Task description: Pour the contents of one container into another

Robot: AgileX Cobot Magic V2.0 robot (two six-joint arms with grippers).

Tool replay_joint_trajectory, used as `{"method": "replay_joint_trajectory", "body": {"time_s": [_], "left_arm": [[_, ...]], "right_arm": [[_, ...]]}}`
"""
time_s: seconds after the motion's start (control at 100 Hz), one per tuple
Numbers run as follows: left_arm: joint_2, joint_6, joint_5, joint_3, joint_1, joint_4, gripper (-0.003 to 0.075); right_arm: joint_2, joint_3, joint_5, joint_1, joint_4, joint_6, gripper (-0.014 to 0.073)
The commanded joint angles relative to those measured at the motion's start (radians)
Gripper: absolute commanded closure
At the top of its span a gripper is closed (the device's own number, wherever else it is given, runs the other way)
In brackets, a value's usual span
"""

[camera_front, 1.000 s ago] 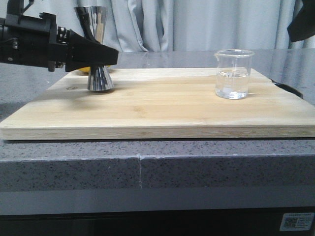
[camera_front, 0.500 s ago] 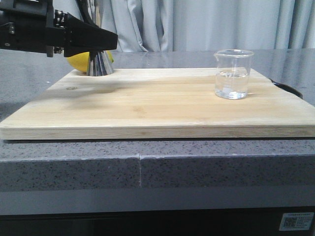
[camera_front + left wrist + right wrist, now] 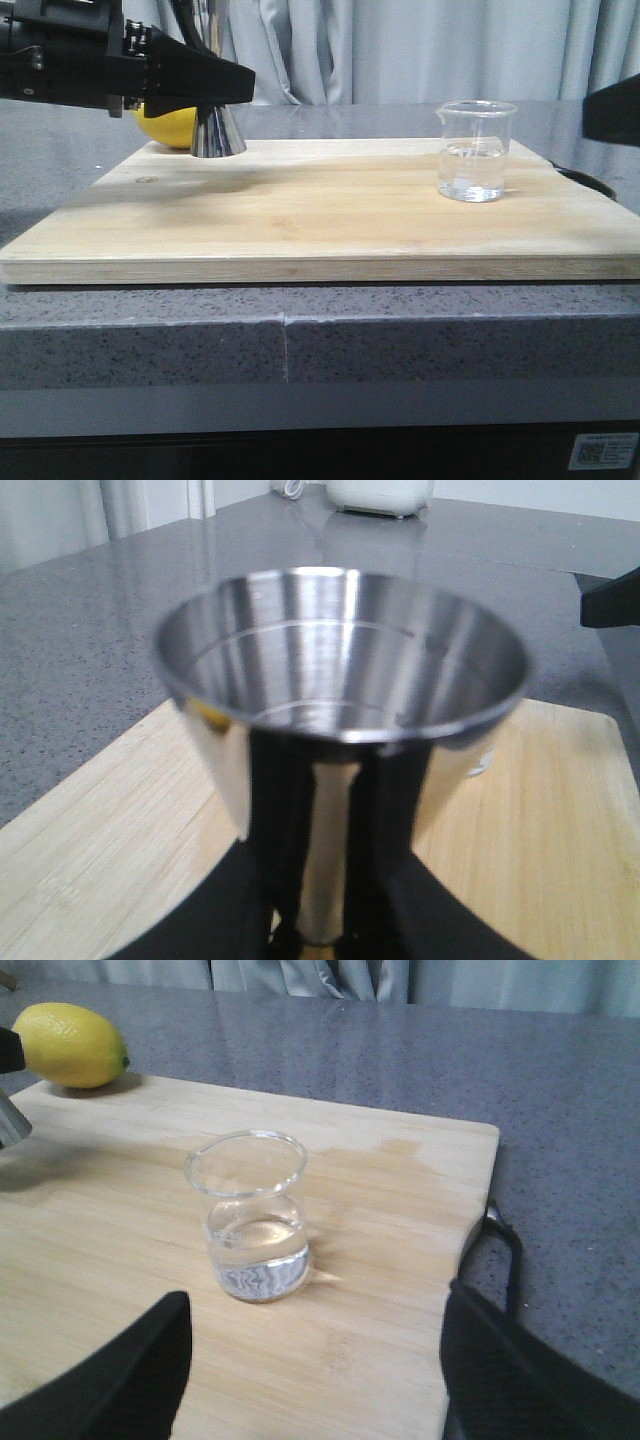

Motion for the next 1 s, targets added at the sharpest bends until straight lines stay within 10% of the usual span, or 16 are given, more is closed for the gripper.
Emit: {"method": "replay_joint_trajectory", "body": {"time_s": [0.0,0.55,0.99], "left_arm": [[-0.053,-0.007,0.117,-0.027,-0.006,-0.066,0.0739],[-0.054,-0.007,0.117,-0.027,-0.006,-0.066,0.0739],[-0.054,-0.007,0.117,-0.027,-0.006,-0.066,0.0739]], "right_arm": [[0.063,-0.022,-0.157,0.002,-0.007,0.002,0.0124],[0.433,-0.024,-0.595,0.002,-0.106,0.059,0.0124],[0.478,-0.047,-0.611,0.002,-0.111,0.059,0.0125]]}}
